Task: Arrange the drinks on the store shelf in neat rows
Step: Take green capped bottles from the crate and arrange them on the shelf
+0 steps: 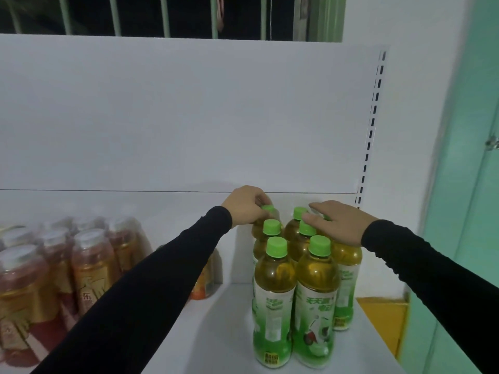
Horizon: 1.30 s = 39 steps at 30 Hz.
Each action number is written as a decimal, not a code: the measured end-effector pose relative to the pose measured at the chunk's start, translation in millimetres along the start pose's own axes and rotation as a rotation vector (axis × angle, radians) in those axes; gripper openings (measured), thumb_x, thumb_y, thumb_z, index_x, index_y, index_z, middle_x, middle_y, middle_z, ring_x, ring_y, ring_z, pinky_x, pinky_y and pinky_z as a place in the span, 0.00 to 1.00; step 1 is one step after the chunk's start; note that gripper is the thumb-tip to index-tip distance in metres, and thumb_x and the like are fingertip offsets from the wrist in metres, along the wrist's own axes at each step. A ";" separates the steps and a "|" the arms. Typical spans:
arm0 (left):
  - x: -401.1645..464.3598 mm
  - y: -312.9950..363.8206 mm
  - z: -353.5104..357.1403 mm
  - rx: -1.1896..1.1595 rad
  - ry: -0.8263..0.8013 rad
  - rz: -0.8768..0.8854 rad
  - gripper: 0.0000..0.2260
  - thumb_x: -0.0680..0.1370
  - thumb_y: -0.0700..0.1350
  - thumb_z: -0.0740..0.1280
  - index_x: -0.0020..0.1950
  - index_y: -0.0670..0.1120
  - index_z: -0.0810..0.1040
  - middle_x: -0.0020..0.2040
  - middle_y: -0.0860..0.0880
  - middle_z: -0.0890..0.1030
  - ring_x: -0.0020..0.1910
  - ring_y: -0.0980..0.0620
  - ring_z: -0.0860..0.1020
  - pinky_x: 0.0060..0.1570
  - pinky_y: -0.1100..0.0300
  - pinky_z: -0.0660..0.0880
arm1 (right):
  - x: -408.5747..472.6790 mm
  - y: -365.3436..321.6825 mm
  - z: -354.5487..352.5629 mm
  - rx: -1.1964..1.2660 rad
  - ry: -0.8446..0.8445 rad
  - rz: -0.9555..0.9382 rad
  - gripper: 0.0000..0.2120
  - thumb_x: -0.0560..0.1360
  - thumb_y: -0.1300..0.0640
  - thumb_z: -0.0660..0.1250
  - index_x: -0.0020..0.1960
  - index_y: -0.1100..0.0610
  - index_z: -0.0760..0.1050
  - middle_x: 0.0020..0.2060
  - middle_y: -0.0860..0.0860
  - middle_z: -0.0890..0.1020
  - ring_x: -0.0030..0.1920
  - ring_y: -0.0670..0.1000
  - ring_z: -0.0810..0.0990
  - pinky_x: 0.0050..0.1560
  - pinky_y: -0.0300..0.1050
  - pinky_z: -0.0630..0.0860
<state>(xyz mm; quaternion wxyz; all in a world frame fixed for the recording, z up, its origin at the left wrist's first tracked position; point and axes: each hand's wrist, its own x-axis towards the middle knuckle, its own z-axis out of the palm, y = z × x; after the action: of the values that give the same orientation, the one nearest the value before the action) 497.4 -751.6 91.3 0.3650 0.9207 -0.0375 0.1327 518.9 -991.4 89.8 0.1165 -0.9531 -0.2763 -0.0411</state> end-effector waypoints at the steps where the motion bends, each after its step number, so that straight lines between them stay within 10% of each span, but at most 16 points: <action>1: 1.7 0.6 3.1 0.008 -0.012 0.000 0.09 0.73 0.41 0.76 0.50 0.47 0.80 0.49 0.46 0.83 0.49 0.46 0.82 0.52 0.48 0.82 | 0.4 -0.2 0.3 -0.001 0.000 -0.002 0.35 0.79 0.34 0.48 0.79 0.53 0.56 0.78 0.53 0.61 0.76 0.52 0.60 0.73 0.44 0.56; 16: 10.8 23.2 1.1 0.168 -0.022 0.087 0.09 0.75 0.47 0.74 0.54 0.49 0.81 0.56 0.48 0.83 0.56 0.50 0.80 0.60 0.54 0.77 | 0.4 1.4 3.5 0.054 0.068 -0.012 0.45 0.70 0.27 0.46 0.79 0.53 0.58 0.77 0.53 0.63 0.75 0.53 0.63 0.73 0.48 0.60; 27: 32.7 59.8 39.8 0.578 -0.200 0.173 0.18 0.79 0.48 0.70 0.68 0.47 0.77 0.63 0.45 0.79 0.59 0.46 0.77 0.54 0.58 0.72 | -17.8 22.1 -6.1 0.084 0.306 -0.069 0.29 0.79 0.38 0.56 0.74 0.52 0.67 0.72 0.49 0.71 0.72 0.50 0.67 0.71 0.44 0.61; 39: 34.6 109.6 -8.1 0.544 0.046 0.186 0.20 0.79 0.51 0.70 0.68 0.44 0.77 0.66 0.46 0.77 0.63 0.46 0.75 0.57 0.61 0.69 | -36.8 38.8 -12.5 0.117 0.422 -0.041 0.23 0.80 0.41 0.59 0.70 0.53 0.71 0.64 0.48 0.77 0.64 0.48 0.74 0.63 0.40 0.67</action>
<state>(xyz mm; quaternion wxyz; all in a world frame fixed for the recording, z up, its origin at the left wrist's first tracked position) 510.7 -825.2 179.0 0.0917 0.9741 -0.0766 0.1918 508.5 -1045.3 89.0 0.2261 -0.9092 -0.2670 -0.2259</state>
